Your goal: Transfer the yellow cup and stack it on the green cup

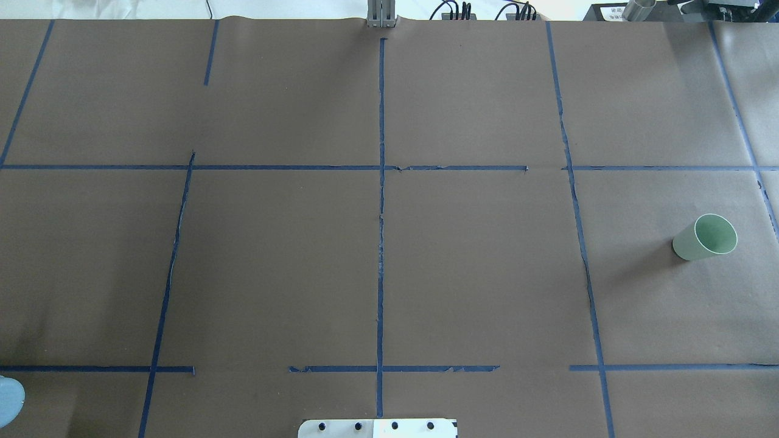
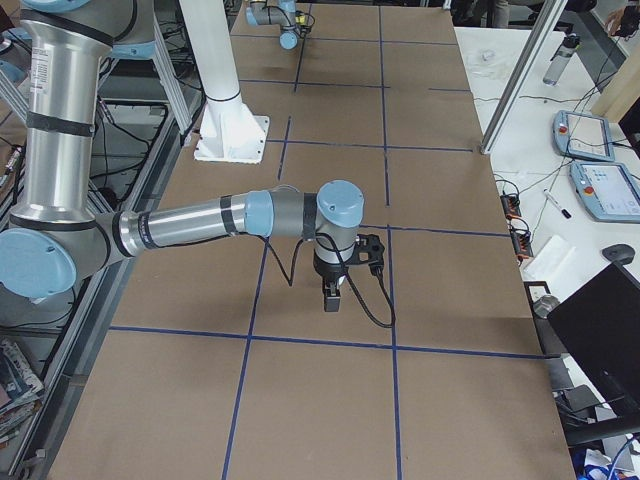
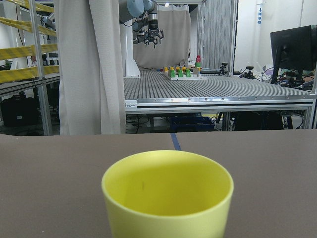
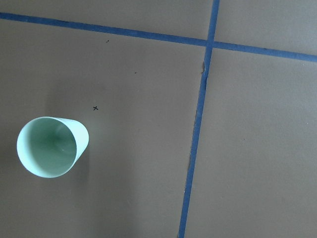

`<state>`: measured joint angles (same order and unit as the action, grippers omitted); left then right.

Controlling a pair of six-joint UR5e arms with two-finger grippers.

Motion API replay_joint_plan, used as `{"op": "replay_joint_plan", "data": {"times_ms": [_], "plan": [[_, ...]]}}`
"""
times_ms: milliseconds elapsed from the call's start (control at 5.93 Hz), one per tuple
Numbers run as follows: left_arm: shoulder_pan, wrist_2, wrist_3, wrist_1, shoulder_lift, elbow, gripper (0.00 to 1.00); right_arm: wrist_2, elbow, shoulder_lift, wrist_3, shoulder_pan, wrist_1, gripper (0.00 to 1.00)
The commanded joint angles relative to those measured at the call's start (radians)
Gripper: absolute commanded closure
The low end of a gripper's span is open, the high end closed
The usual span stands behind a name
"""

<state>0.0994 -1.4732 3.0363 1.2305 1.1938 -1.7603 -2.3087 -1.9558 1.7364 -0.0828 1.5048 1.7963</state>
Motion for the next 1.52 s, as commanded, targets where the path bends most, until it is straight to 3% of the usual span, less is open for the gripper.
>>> {"op": "replay_joint_plan", "data": {"times_ms": [0,674,1349], "plan": [[-0.004,0.007,-0.005,0.021,-0.020,0.005,0.00,0.000,-0.002,0.000,0.002,0.000,0.000,0.00],[-0.046,0.010,-0.001,0.052,-0.020,0.067,0.02,0.000,-0.021,0.000,0.005,0.000,0.000,0.00],[-0.038,0.011,-0.004,0.061,-0.048,0.062,0.23,0.000,-0.029,0.000,0.005,0.000,0.000,0.00]]}}
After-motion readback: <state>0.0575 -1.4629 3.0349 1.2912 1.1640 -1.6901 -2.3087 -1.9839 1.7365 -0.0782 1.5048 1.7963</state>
